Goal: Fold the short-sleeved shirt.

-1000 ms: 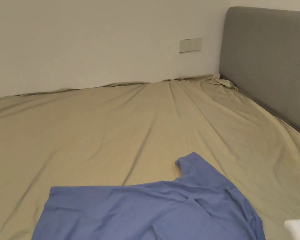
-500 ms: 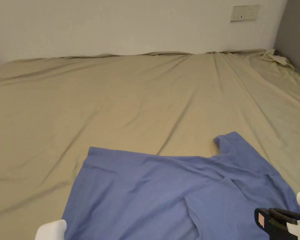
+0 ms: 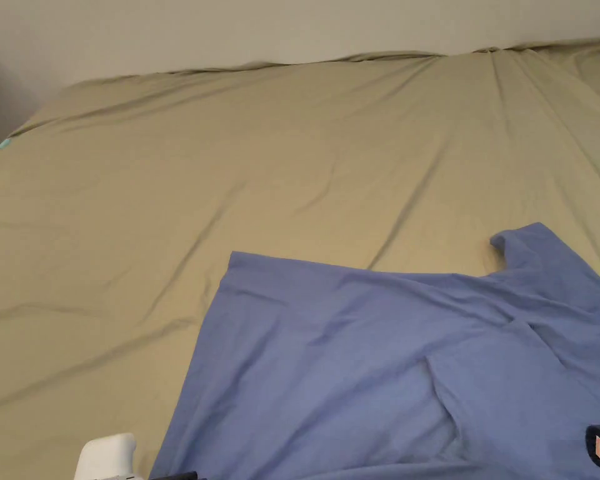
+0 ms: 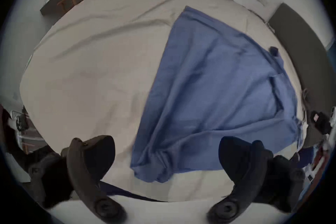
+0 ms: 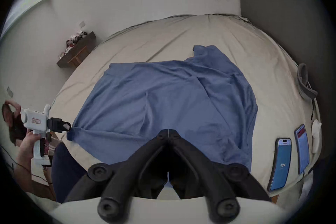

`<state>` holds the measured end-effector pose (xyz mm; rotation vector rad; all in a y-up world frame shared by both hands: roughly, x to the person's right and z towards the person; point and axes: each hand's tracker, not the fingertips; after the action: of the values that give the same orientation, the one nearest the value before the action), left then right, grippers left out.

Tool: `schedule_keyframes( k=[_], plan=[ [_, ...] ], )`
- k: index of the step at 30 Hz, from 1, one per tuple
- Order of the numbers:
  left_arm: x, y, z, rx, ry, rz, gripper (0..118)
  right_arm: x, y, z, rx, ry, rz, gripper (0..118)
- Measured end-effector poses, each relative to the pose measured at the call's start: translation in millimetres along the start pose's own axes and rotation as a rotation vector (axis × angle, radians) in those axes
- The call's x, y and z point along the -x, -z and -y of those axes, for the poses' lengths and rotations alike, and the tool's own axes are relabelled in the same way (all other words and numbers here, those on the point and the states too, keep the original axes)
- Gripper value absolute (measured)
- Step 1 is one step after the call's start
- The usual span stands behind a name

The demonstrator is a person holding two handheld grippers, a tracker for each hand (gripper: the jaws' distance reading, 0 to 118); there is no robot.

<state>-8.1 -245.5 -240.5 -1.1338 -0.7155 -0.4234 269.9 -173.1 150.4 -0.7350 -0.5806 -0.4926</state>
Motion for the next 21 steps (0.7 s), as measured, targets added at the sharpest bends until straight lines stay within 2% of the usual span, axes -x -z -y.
schedule_keyframes(
  k=[2, 3, 10, 15, 16, 17, 18, 19, 20, 21],
  plan=[
    [2, 22, 3, 0.087, -0.049, 0.037, 118, -8, 1, 2, 0.013, 0.009, 0.002, 2],
    [0, 12, -1, 0.110, -0.069, 0.045, 118, -10, 1, 4, 0.019, 0.011, 0.008, 2],
    [-2, 46, 3, 0.117, -0.050, 0.036, 118, -31, -4, 9, 0.050, 0.044, 0.045, 2],
    [5, 37, -4, 0.130, -0.066, 0.055, 117, -41, -4, 15, 0.067, 0.050, 0.065, 2],
    [6, 38, -3, 0.134, -0.062, 0.048, 110, -44, -4, 17, 0.074, 0.048, 0.069, 2],
    [4, 33, 0, 0.110, -0.047, 0.026, 90, -49, -5, 19, 0.089, 0.035, 0.094, 2],
    [3, 24, 1, 0.070, -0.009, -0.014, 59, -58, -6, 21, 0.093, 0.016, 0.143, 2],
    [11, 15, -4, 0.070, 0.003, 0.071, 44, -66, -9, 22, 0.091, 0.007, 0.184, 2],
    [11, 11, -3, 0.074, 0.052, 0.022, 35, -75, -14, 22, 0.088, 0.010, 0.220, 2],
    [14, 9, 0, 0.043, 0.090, 0.012, 5, -87, -18, 22, 0.090, 0.032, 0.247, 2]
  ],
)
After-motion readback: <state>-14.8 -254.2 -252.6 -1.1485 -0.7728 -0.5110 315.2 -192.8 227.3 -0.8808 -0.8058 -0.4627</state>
